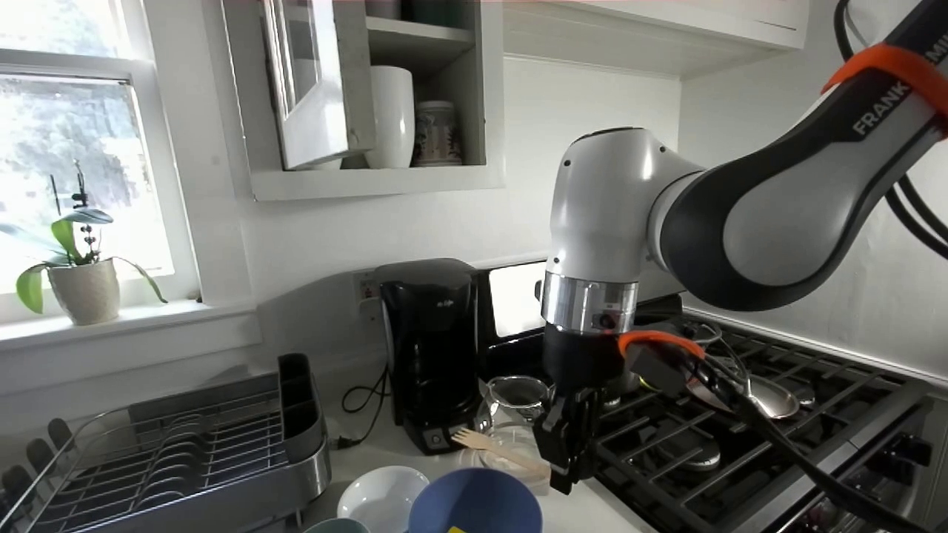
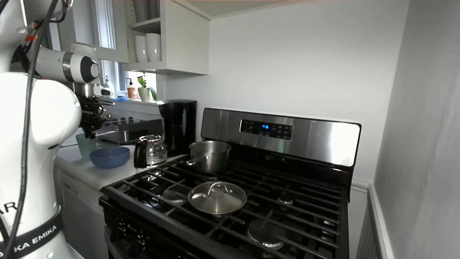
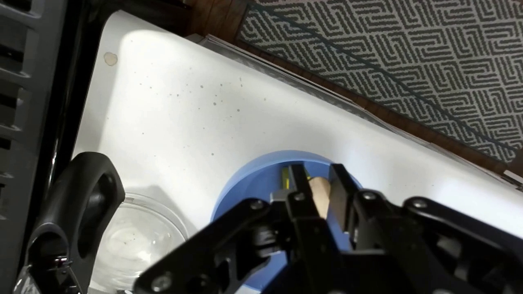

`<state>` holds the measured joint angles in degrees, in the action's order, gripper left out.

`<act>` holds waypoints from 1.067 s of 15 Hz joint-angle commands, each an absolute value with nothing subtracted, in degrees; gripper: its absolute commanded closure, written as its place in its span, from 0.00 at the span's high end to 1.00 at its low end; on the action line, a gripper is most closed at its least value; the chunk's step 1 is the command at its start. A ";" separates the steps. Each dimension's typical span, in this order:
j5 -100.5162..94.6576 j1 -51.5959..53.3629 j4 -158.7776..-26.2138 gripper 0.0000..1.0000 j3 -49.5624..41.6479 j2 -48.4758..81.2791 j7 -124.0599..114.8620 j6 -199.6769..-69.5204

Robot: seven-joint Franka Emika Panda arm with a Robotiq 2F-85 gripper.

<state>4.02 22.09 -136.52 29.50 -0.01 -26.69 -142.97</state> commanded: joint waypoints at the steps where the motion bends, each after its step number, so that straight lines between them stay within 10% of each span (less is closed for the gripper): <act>1: -3.00 23.01 -133.33 0.05 26.79 6.94 -28.78 -144.64; 16: -9.76 30.30 -122.32 0.05 16.21 21.98 -27.74 -144.10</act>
<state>-9.42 28.82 -123.81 17.59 20.77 -27.80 -144.43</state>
